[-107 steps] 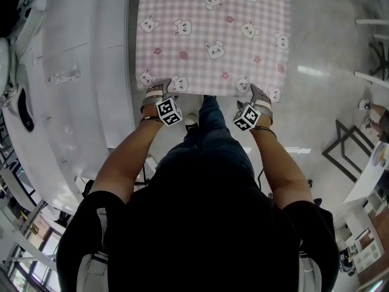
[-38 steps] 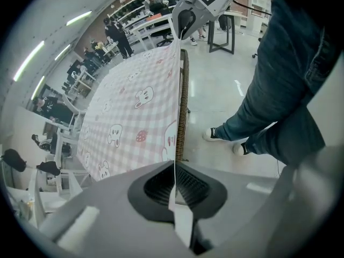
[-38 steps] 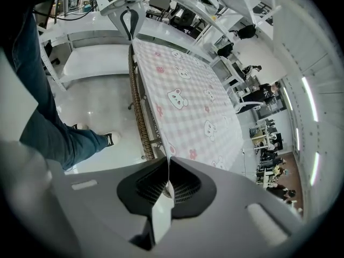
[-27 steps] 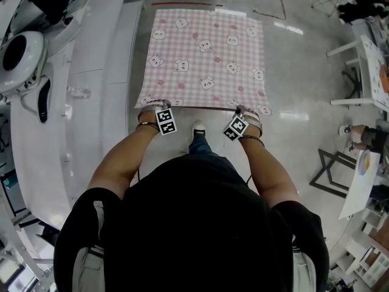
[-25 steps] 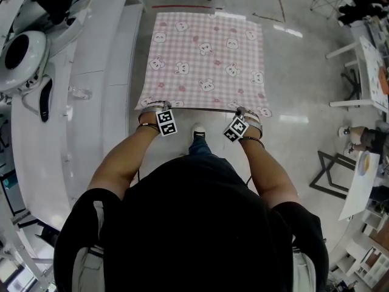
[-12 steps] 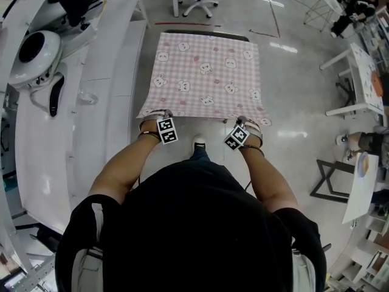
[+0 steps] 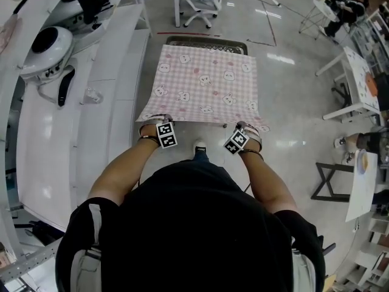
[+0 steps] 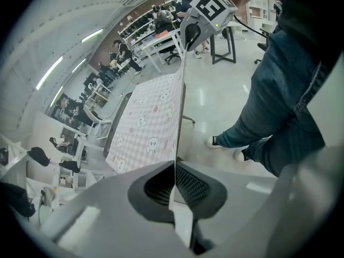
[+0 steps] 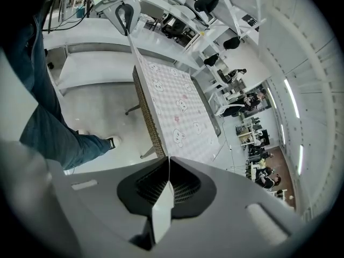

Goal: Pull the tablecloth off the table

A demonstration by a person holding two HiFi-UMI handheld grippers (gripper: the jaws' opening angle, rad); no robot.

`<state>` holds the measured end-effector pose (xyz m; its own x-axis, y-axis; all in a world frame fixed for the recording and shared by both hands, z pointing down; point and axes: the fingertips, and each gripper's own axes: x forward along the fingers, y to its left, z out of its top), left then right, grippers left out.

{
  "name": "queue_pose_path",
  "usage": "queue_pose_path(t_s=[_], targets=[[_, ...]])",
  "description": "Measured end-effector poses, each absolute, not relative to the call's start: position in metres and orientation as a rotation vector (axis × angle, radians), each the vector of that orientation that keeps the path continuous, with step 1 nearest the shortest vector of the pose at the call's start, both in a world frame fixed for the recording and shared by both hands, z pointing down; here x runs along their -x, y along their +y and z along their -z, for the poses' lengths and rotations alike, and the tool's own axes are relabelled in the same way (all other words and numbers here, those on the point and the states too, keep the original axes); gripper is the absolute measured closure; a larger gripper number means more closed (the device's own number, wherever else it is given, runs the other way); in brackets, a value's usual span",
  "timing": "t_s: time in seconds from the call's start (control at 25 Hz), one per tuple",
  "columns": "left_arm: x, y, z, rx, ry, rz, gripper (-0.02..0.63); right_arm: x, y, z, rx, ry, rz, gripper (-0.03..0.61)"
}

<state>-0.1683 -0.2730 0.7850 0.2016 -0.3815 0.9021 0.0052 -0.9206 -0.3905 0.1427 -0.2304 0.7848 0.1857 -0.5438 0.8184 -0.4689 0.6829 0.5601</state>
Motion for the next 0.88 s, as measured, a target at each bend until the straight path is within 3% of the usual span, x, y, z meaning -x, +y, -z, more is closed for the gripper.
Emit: queue_pose_path(t_s=[0.88], targets=[[0.196, -0.176, -0.747, 2.273, 0.428, 1.720, 0.612, -0.109, -0.114, -0.755, -0.955, -1.472, 0.038, 0.551]])
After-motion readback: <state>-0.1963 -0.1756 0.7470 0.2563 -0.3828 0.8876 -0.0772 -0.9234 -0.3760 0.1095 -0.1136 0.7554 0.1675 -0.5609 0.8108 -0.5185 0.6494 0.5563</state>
